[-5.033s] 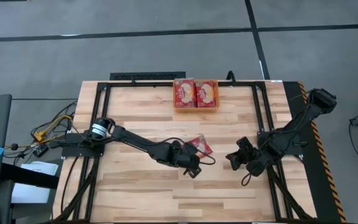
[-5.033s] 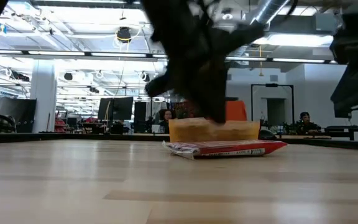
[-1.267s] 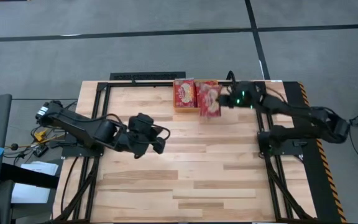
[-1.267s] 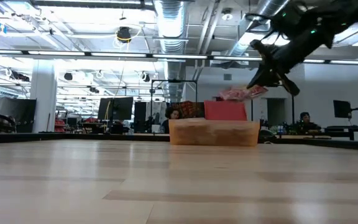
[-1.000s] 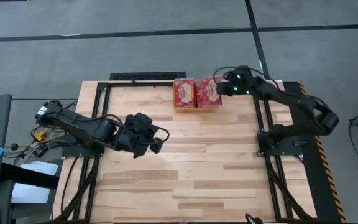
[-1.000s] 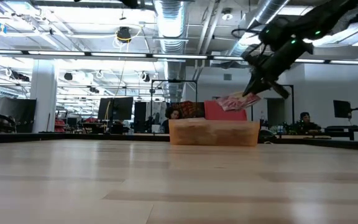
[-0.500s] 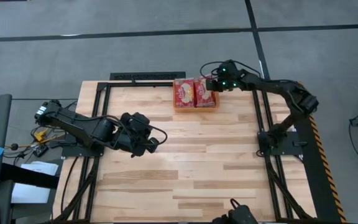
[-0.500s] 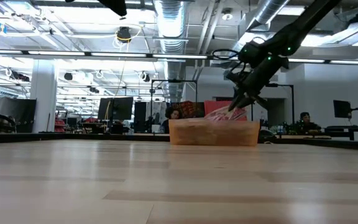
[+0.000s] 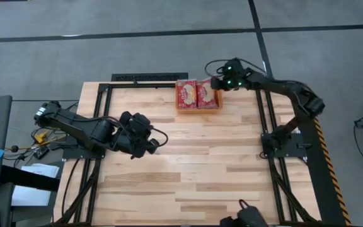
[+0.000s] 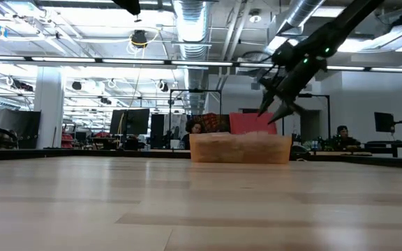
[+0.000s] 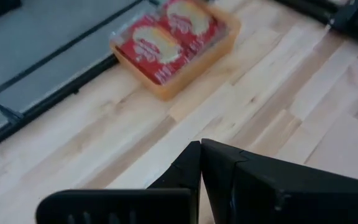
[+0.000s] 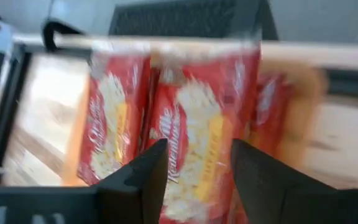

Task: Sort popcorn bags into baskets
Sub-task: Put the red popcorn bag into the orange bin, then return to Home Position

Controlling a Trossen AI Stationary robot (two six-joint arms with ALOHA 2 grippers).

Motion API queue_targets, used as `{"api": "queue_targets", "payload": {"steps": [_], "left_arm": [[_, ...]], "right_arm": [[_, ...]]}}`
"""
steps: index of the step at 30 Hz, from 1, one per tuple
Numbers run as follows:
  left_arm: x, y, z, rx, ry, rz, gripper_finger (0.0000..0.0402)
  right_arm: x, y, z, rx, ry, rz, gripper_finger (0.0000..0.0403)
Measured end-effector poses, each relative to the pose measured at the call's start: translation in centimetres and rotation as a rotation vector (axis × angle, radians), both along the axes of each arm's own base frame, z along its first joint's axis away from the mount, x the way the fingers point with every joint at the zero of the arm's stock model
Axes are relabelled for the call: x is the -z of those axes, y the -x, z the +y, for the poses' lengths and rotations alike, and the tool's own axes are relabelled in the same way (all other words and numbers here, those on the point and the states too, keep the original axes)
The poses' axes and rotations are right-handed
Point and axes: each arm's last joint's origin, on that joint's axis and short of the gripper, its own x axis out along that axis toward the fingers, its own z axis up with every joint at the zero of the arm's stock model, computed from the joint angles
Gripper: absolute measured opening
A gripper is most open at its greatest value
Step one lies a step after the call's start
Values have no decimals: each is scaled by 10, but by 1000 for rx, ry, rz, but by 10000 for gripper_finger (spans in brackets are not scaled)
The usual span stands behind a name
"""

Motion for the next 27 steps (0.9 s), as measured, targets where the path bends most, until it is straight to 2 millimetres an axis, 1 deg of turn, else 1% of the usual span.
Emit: {"api": "queue_targets", "payload": {"steps": [4,8,12,14,17,18,20,22,24,25,27], "left_arm": [[-12,13,0,1,-67,-48,0],[-31,28,2,-7,-153,-140,0],[-42,42,6,46,-217,-116,0],[-43,45,7,77,-231,-95,0],[-45,45,9,68,-237,-102,0],[-46,43,11,54,-249,-107,0],[-48,40,18,54,-250,-106,0],[-52,40,30,106,-193,-103,0],[-60,40,43,203,-127,-163,0],[-63,39,48,273,-114,-223,0],[-59,42,58,425,-105,-350,0]], "right_arm": [[-31,21,7,13,68,-33,206],[-72,42,26,-46,205,-111,207],[-109,66,61,-188,350,-156,199],[-120,80,80,-214,382,-146,195],[-136,97,103,-202,440,-192,190],[-141,103,112,-234,499,-205,188],[-153,111,129,-352,644,-257,186],[-161,118,142,-478,732,-346,185],[-161,122,153,-614,785,-451,183],[-158,124,157,-643,800,-488,182],[-145,128,163,-628,771,-517,180]]}}
